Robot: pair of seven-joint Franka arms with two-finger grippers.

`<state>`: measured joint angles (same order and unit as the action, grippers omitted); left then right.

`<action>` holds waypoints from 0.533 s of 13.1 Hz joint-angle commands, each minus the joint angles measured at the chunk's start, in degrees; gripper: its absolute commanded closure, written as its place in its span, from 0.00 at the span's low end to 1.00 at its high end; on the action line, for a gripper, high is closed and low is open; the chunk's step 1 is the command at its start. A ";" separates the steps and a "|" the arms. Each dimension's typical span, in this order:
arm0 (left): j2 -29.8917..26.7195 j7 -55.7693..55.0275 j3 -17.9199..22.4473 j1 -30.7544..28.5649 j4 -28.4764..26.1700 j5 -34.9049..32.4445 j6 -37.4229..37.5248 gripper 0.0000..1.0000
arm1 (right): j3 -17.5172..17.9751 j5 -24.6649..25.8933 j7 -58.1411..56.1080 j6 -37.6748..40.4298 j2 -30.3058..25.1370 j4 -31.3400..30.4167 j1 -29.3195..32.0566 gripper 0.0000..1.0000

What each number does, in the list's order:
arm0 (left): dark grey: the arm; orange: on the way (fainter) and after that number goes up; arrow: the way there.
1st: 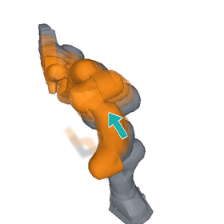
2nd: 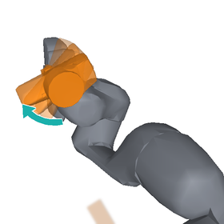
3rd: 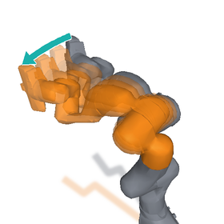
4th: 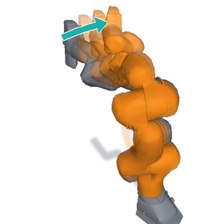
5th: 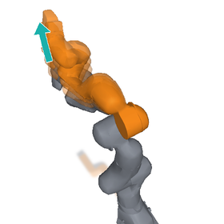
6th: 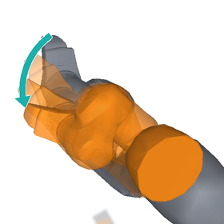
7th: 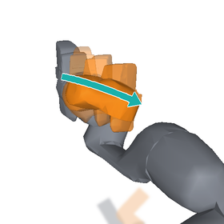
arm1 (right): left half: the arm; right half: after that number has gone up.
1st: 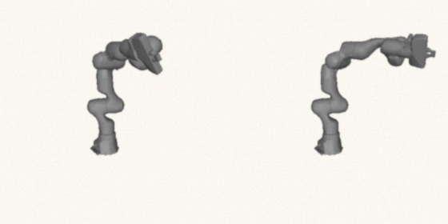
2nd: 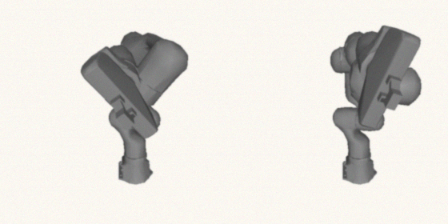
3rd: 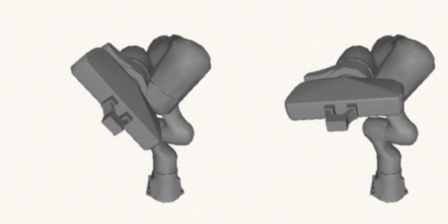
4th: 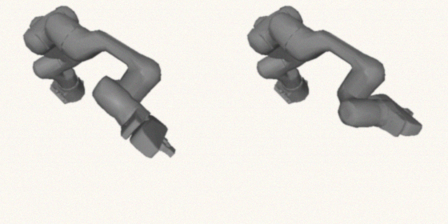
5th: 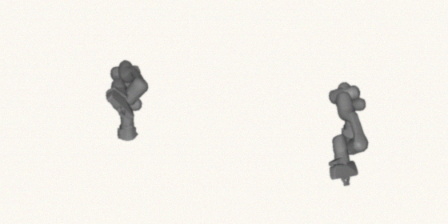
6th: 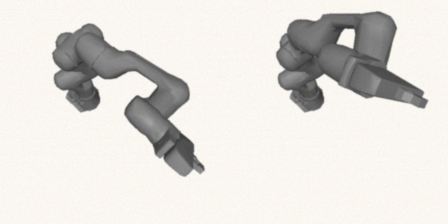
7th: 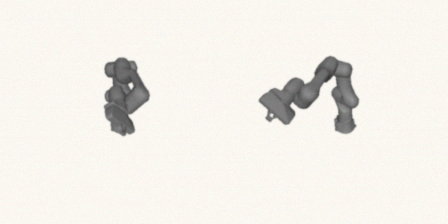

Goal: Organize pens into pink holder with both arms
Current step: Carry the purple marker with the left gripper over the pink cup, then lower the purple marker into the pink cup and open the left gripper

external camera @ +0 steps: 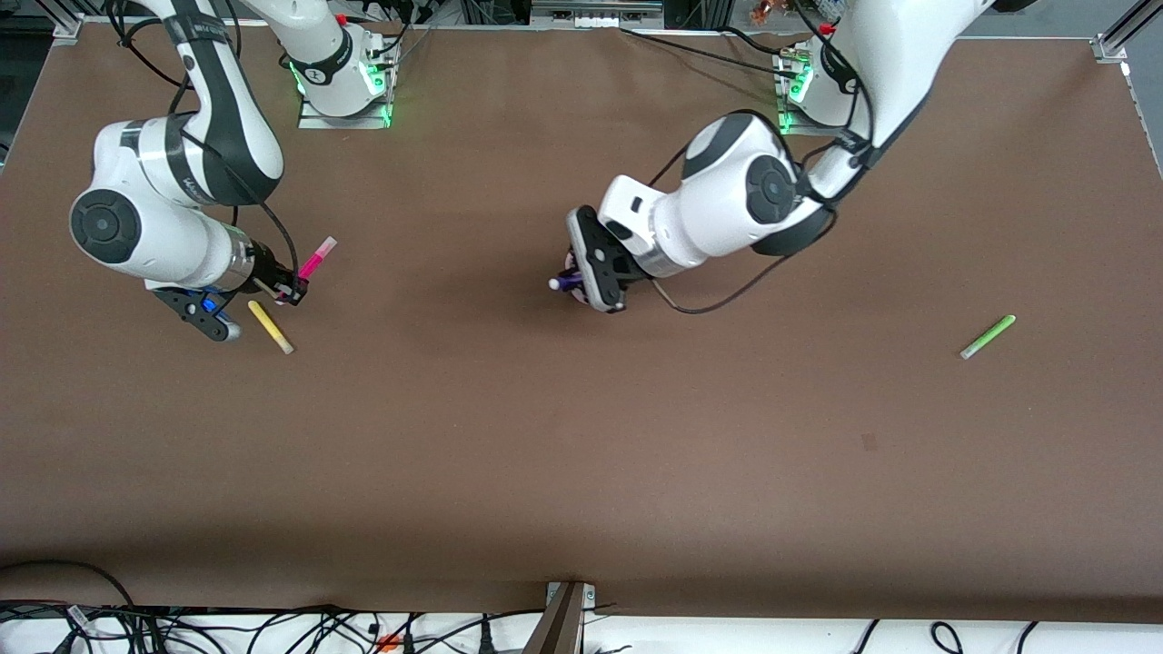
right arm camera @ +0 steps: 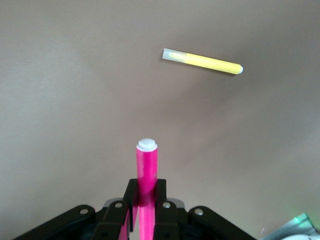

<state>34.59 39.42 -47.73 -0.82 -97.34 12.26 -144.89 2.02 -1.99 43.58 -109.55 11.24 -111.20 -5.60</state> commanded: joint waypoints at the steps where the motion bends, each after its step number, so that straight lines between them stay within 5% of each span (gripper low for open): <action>1: 1.19 3.39 -3.86 -0.94 -6.96 1.63 -11.86 1.00 | 0.09 0.58 2.74 2.77 1.60 3.80 -1.34 1.00; 7: 4.68 12.95 -4.31 -1.38 -13.41 1.10 -18.67 1.00 | 0.01 1.02 2.74 2.77 1.86 3.80 -1.34 1.00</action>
<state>36.65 47.55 -50.92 -1.17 -110.03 12.26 -161.45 2.10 -1.72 45.23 -108.06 12.91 -108.76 -6.73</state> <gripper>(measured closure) 0.815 0.828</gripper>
